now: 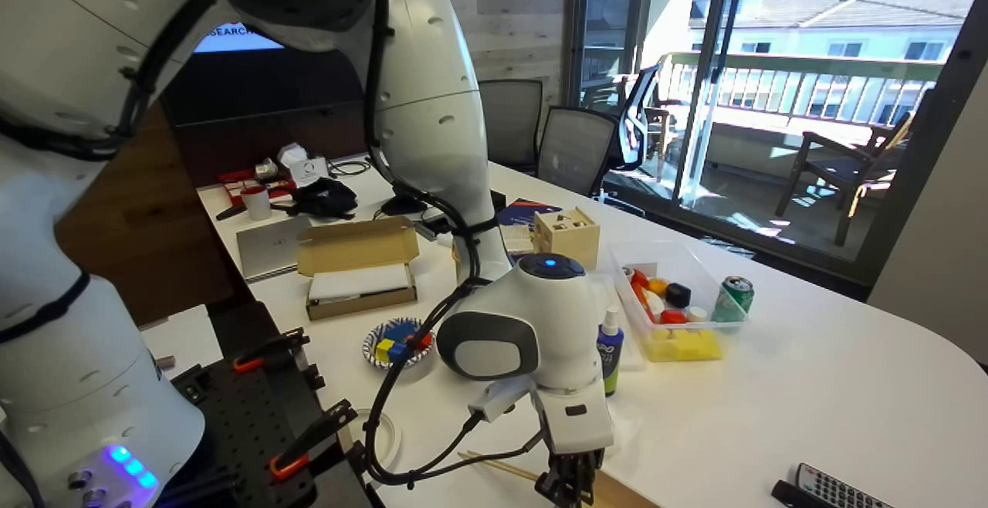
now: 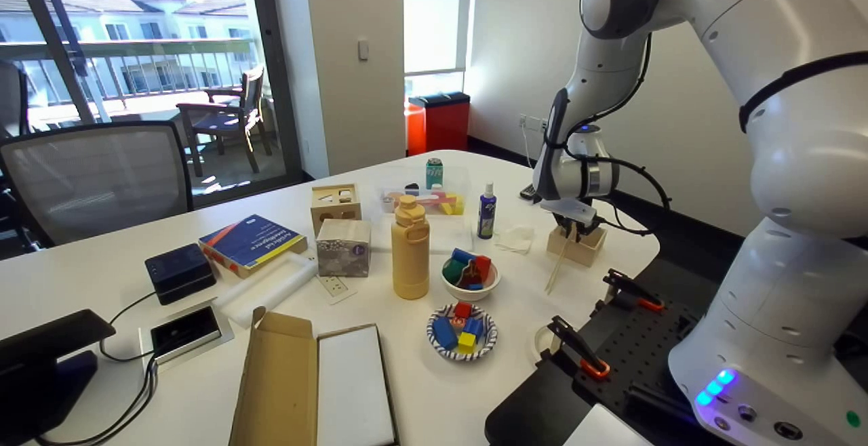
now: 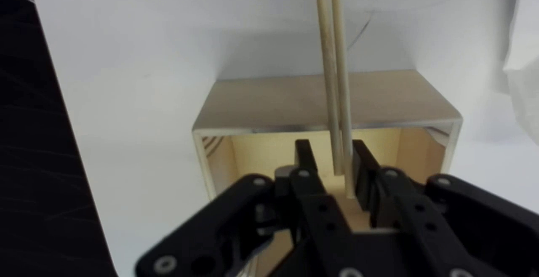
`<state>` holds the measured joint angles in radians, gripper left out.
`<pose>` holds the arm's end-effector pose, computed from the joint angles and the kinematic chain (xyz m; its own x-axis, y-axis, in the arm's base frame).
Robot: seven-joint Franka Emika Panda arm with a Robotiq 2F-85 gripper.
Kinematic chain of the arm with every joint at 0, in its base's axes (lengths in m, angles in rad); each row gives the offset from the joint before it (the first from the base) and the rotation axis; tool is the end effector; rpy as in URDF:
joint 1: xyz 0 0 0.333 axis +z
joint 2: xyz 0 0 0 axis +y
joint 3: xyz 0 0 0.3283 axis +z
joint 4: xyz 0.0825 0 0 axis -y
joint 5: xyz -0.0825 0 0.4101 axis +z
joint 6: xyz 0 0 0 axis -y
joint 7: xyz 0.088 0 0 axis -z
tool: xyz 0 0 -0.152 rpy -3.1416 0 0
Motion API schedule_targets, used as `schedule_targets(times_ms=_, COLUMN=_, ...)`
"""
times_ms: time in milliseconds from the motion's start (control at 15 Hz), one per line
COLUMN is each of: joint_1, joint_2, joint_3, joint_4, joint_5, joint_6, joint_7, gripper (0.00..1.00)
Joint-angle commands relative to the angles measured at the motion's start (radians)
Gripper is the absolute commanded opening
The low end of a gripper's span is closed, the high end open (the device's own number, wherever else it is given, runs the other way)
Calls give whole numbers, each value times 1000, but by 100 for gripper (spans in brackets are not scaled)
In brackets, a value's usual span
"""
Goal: Use the chopsticks to stir the contents of the plate with blue markings
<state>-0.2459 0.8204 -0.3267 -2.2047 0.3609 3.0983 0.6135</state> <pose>0.4198 -0.3426 -0.0158 0.1373 -0.9615 0.2381 -0.9905 -0.1314 0.0408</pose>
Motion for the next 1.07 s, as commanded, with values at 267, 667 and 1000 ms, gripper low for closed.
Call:
schedule_targets(times_ms=267, joint_1=37, joint_2=17, joint_3=-27, joint_4=5, joint_5=37, joint_6=30, joint_7=-9, gripper=3)
schedule_targets(times_ms=667, joint_1=193, joint_2=-71, joint_3=-159, joint_4=-70, joint_5=34, joint_6=45, joint_7=10, gripper=3)
schedule_targets(times_ms=1000, joint_1=581, joint_2=-161, joint_3=-492, joint_4=-193, joint_5=22, joint_6=110, joint_7=3, gripper=3)
